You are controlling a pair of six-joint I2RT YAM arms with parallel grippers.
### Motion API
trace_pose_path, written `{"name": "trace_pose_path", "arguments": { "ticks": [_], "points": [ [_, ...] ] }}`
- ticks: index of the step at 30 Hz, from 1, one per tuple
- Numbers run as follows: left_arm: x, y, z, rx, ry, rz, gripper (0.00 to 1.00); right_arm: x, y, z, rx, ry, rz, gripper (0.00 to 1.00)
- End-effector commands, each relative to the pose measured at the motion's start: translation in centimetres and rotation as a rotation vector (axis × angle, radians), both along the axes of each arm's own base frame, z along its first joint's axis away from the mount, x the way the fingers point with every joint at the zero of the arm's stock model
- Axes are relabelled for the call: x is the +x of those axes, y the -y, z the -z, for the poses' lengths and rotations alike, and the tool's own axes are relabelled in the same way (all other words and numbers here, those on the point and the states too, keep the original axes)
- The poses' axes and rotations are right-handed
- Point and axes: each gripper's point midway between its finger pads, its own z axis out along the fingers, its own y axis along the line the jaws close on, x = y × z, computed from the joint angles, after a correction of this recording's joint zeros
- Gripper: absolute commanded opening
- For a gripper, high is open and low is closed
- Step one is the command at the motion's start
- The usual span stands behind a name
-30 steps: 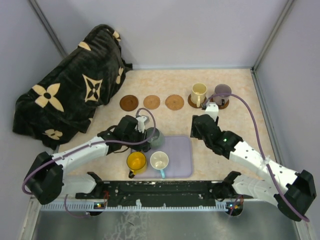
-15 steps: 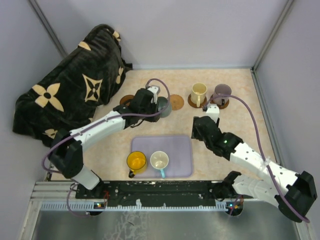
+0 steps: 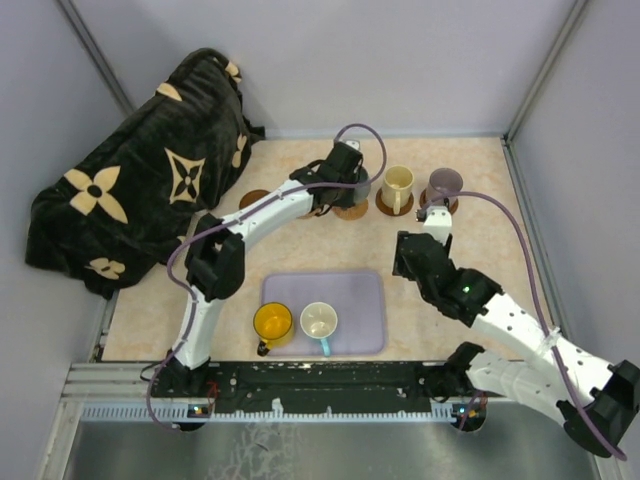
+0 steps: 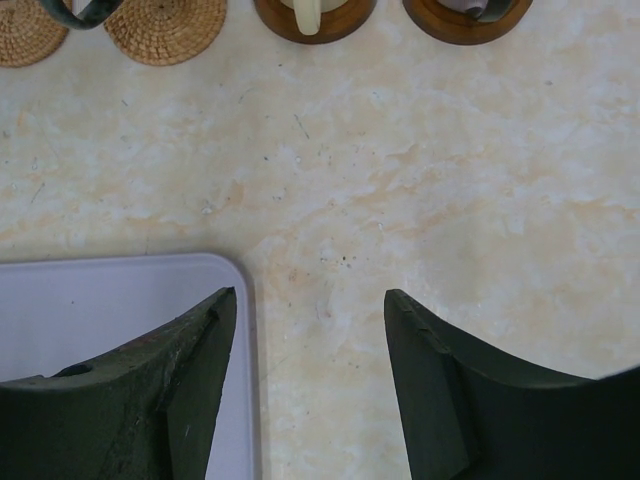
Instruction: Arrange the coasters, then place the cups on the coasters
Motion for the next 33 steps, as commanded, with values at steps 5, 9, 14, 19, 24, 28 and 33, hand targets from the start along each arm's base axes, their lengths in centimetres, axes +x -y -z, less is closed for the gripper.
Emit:
{"name": "trace_pose_path", "arguments": {
  "ticks": [5,9,14,19,24,28,33],
  "points": [
    [2.6,1.4,-3.1,-0.067,0.061,-0.133,0.00,-0.3,1.5,-3.6,0.016,0.086,0.030,0.64],
    [2.3,1.7,-2.3,-0.084,0.040,-0.165,0.00,-0.5,1.6,-3.9,0.013,0.080,0.029,0.64],
    [1.6,2.0,-1.4,-0.093,0.038,-0.173,0.00,-0.8,1.5,-4.0,0.025,0.076,0.017,0.64],
    [1.1,2.0,-0.4,-0.095,0.031,-0.175,0.00,-1.1,1.9,-3.9,0.029,0.081,0.027,0.64],
    [1.2,1.8,-0.1,-0.085,0.035,-0.186,0.00,-1.2,2.0,-3.7,0.026,0.075,0.032,0.64],
    [1.4,1.7,-0.7,-0.098,0.059,-0.194,0.00,-1.1,1.8,-3.4,0.025,0.068,0.026,0.64],
    [1.7,1.5,-1.8,-0.125,0.099,-0.209,0.00,-1.1,1.7,-3.2,0.024,0.063,0.021,0.64]
  ]
}}
